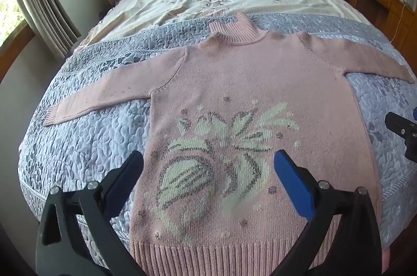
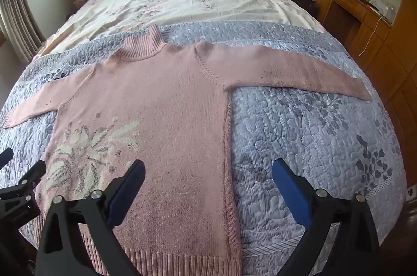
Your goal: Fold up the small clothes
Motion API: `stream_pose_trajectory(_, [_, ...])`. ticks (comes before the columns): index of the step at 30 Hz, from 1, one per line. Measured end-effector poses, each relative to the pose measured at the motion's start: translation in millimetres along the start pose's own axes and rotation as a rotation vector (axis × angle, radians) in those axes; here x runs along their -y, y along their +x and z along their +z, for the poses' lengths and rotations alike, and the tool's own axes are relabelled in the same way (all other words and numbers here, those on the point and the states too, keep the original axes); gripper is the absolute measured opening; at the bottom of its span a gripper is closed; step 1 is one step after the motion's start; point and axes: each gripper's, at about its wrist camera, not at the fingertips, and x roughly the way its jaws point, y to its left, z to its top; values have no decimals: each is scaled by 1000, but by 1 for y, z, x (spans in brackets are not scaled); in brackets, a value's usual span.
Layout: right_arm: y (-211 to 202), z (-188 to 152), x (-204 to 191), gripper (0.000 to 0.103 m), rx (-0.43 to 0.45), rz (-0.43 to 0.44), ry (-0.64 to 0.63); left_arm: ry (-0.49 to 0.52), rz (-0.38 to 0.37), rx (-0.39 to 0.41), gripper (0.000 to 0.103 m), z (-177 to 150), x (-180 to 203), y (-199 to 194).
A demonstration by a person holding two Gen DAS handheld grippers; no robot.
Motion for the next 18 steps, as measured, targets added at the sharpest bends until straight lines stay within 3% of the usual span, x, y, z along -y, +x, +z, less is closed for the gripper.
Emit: stream_pose_trajectory(18, [6, -3, -5, 98, -11, 2, -7, -6, 3, -14, 99, 0, -2, 8])
